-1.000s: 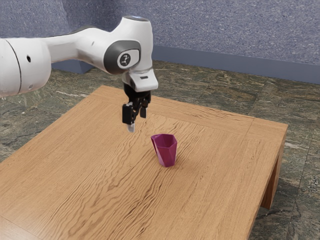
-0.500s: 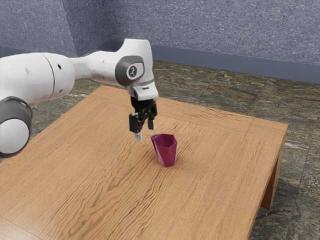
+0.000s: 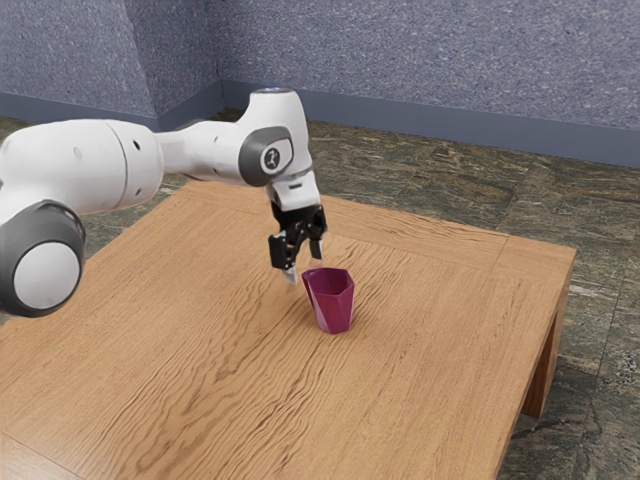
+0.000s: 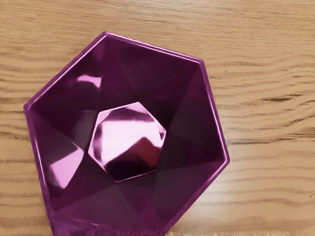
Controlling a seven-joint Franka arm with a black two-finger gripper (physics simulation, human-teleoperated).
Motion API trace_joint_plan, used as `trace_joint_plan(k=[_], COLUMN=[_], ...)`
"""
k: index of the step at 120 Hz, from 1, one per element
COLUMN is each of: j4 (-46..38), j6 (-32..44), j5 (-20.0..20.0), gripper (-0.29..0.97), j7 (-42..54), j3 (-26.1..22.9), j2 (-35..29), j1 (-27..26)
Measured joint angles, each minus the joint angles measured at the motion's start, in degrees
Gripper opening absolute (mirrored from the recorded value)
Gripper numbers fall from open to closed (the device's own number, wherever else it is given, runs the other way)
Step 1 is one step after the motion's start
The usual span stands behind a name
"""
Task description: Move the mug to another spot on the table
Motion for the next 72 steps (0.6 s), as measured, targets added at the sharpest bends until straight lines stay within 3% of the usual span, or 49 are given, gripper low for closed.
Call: trace_joint_plan(k=[55,72], j4=[1.6,1.5], j6=[4.6,5.4], j5=[-0.9,-1.5], gripper=[0.66,0.54], j7=[2.0,2.3], j3=[0.0,0.0], j2=[4.7,4.9], j1=[0.8,0.8])
